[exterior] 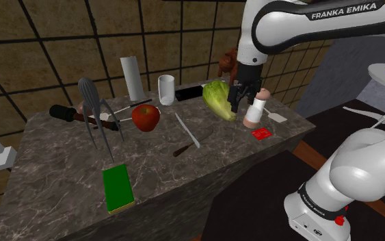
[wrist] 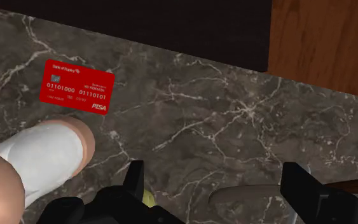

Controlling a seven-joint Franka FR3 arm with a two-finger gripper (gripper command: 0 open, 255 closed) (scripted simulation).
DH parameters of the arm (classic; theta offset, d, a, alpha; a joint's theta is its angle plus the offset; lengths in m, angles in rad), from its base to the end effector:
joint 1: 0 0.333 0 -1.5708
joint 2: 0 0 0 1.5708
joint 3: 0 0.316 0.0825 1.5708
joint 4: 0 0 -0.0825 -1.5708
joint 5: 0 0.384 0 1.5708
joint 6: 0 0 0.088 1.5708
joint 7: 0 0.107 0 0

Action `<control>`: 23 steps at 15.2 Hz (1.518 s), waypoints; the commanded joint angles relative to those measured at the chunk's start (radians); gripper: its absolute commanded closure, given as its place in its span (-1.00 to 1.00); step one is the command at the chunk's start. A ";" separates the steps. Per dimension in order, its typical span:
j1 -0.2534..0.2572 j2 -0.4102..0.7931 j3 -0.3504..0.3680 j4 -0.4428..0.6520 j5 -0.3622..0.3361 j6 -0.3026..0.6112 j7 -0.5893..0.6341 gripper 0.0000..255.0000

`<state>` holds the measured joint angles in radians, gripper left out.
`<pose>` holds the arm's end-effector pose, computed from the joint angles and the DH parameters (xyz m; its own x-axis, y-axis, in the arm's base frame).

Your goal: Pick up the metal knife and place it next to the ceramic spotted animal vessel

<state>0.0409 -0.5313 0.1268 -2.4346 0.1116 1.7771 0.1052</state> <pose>0.3683 0.0752 0.4809 0.9911 0.0128 -0.1324 0.0093 -0.9996 -0.0275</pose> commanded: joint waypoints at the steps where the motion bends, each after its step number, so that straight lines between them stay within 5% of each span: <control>1: 0.006 0.061 0.030 0.011 0.018 0.061 0.049 -1.00; 8: 0.018 0.298 0.116 0.102 0.032 0.237 0.209 -1.00; 16: 0.040 0.593 0.173 0.285 -0.031 0.378 0.402 -1.00; 23: 0.047 0.642 0.174 0.240 -0.043 0.470 0.412 -1.00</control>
<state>0.0873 0.1050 0.3005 -2.1883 0.0697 2.2357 0.5156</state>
